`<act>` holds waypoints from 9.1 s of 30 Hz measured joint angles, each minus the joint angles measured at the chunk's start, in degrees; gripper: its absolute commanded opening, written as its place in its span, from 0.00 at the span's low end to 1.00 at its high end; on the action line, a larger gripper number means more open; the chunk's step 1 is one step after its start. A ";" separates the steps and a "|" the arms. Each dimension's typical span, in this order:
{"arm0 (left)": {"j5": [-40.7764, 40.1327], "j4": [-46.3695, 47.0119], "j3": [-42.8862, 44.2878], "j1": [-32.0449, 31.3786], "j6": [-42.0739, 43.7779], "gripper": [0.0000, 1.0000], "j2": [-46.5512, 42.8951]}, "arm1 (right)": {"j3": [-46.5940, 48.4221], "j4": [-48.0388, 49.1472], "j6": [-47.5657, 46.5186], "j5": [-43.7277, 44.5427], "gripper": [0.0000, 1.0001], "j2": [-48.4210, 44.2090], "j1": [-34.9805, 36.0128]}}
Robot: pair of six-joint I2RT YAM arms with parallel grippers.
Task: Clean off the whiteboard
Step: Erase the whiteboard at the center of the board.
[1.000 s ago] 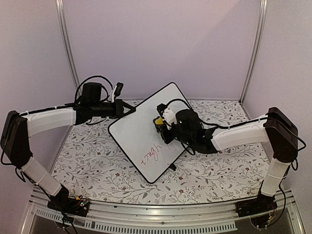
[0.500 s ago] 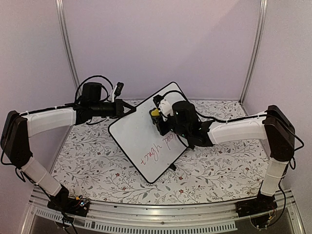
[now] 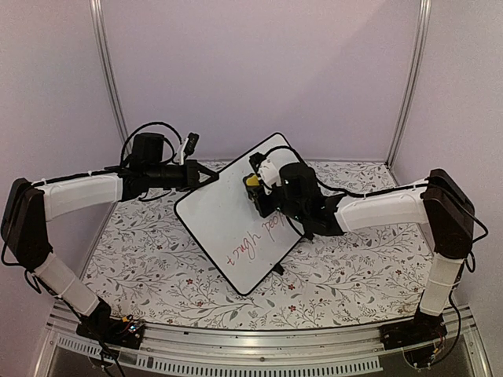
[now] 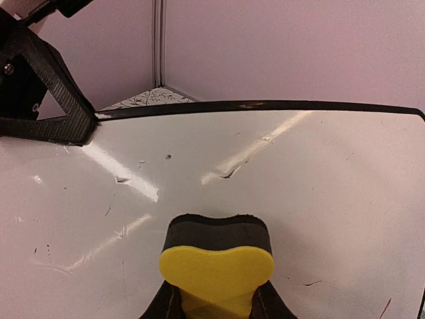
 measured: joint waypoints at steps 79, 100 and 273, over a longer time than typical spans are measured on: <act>-0.09 -0.07 0.02 0.09 -0.24 0.00 0.04 | 1.84 -17.46 2.97 4.42 0.00 -1.22 7.02; 0.35 0.15 0.02 0.09 0.35 0.00 0.04 | 3.82 -19.58 4.07 6.14 0.00 0.83 13.62; 1.20 0.39 0.02 0.33 -0.39 0.00 0.02 | 12.28 -12.50 12.22 -5.31 0.00 1.68 -7.02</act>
